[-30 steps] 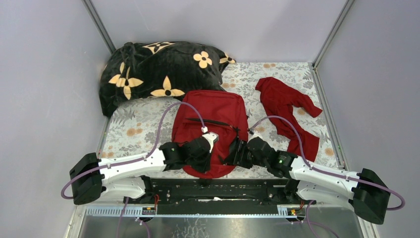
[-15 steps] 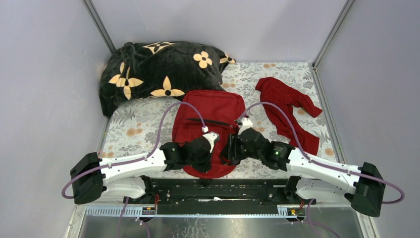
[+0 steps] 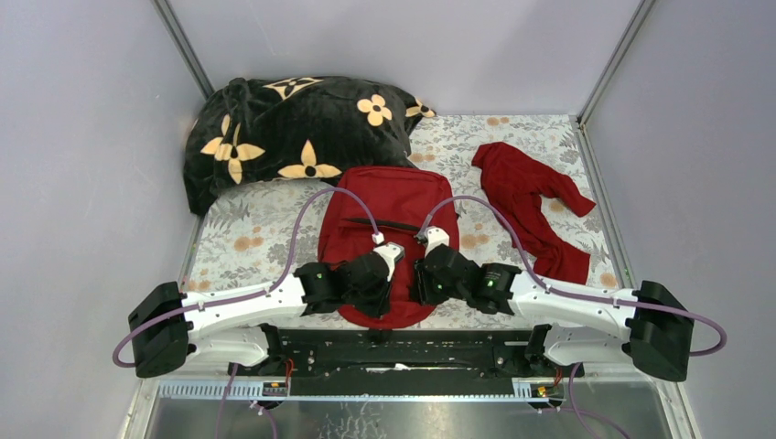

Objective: Pack the student bag
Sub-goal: Zip the student bag at the center of the board.

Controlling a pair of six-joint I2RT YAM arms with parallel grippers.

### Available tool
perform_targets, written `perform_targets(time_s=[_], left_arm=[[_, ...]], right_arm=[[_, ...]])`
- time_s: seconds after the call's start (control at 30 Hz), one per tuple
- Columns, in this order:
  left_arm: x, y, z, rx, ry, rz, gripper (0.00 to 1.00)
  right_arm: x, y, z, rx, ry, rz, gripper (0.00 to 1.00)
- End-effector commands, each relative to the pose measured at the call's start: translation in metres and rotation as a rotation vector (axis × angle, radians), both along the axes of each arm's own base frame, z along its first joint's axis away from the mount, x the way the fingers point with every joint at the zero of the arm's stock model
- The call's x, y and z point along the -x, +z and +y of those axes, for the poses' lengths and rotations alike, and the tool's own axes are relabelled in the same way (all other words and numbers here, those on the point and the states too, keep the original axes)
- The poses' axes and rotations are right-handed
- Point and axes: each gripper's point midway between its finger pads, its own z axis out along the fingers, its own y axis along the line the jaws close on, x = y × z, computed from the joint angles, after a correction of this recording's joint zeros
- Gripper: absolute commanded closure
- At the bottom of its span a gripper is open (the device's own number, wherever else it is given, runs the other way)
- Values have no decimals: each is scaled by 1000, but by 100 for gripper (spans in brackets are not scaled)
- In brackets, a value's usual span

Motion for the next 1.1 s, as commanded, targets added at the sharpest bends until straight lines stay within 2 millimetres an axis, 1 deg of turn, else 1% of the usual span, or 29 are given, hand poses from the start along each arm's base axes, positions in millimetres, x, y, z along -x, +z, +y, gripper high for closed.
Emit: perform_targets(time_s=[0.0, 0.13, 0.17, 0.2, 0.23, 0.27, 0.37, 0.43, 0.5, 0.6, 0.7, 0.83, 0.97, 1.07], left_arm=[[-7, 17, -17, 81, 10, -40, 100], [-7, 19, -16, 82, 7, -43, 100], [-6, 19, -16, 82, 6, -44, 100], [-7, 20, -15, 83, 6, -45, 100], [-7, 20, -15, 84, 6, -45, 100], [-6, 21, -15, 85, 7, -45, 100], [-6, 22, -15, 91, 8, -46, 100], [-6, 23, -15, 95, 10, -47, 100], [-6, 23, -14, 95, 9, -49, 100], [-5, 26, -12, 93, 5, -49, 100], [-3, 33, -10, 99, -1, -51, 100], [3, 39, 1, 99, 1, -41, 100], [12, 43, 15, 83, 15, -10, 100], [16, 49, 21, 99, 22, -9, 100]], right_arm=[[-12, 17, -2, -12, -53, -73, 75], [-12, 17, -10, 6, -74, -74, 87], [-12, 18, -11, 4, -79, -71, 88], [-11, 19, -12, 0, -85, -71, 91], [-11, 21, -13, -10, -89, -73, 97], [-11, 22, -13, -22, -92, -73, 100], [-10, 24, -12, -63, -106, -73, 100], [-12, 24, -17, -65, -142, -75, 100], [-18, 21, -26, -55, -207, -89, 100], [-24, 11, -43, 1, -310, -85, 100], [-31, 4, -56, 67, -369, -88, 100], [-44, -2, -72, 100, -439, -85, 100], [-65, 10, -84, 95, -492, -130, 100], [-81, 20, -89, 115, -512, -177, 100]])
